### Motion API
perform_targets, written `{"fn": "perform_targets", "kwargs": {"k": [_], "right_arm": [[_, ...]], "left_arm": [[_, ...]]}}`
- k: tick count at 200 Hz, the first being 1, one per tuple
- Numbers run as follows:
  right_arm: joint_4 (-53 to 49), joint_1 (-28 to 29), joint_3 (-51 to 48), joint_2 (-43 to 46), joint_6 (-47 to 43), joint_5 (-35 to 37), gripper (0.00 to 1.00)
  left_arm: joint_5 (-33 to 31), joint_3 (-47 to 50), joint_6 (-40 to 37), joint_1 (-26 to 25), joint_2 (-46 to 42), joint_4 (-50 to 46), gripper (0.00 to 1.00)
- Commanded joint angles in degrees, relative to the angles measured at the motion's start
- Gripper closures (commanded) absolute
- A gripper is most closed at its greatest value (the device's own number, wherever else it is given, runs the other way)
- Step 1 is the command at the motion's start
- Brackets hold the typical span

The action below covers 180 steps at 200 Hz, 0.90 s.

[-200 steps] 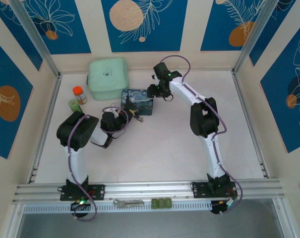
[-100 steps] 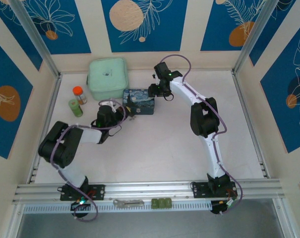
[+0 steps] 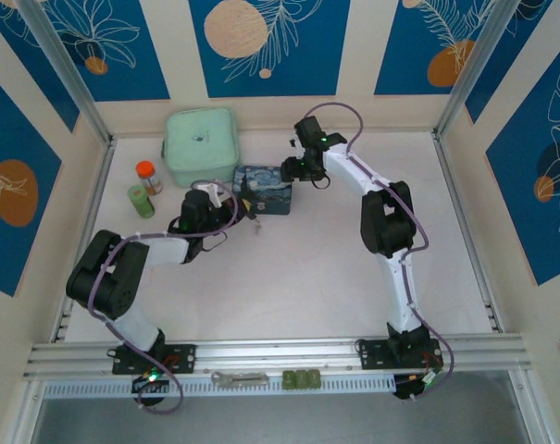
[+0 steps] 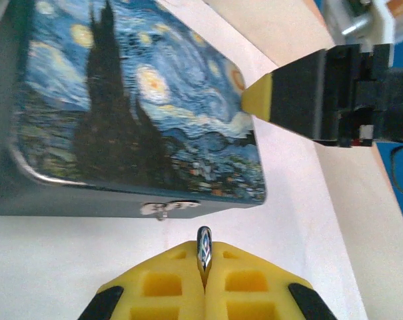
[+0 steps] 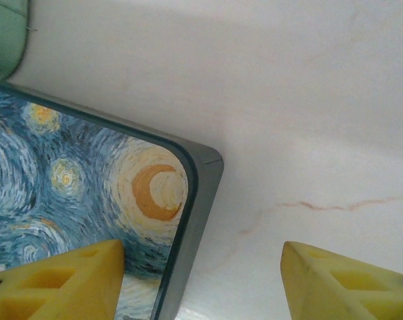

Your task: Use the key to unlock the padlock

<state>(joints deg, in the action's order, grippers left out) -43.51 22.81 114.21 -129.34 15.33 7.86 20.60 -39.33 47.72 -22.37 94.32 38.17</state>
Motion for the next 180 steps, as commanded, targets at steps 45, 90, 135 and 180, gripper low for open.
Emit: {"fn": "perform_targets", "kwargs": {"k": [45, 90, 135, 180], "right_arm": [[7.4, -4.1, -23.1, 20.9, 1.4, -6.1, 0.25], [12.6, -7.5, -34.8, 28.5, 3.5, -6.4, 0.17], [13.5, -8.3, -36.9, 29.9, 3.5, -6.3, 0.16], [14.8, -8.4, -37.4, 29.8, 3.4, -4.9, 0.15]], "left_arm": [[1.3, -8.9, -7.3, -11.5, -2.7, -16.9, 1.00], [5.6, -12.1, 0.7, -16.7, 5.7, -11.8, 1.00], [7.0, -11.5, 1.3, -17.9, 10.4, -13.2, 1.00], [2.3, -10.6, 1.4, -17.8, 12.2, -19.0, 0.90]]}}
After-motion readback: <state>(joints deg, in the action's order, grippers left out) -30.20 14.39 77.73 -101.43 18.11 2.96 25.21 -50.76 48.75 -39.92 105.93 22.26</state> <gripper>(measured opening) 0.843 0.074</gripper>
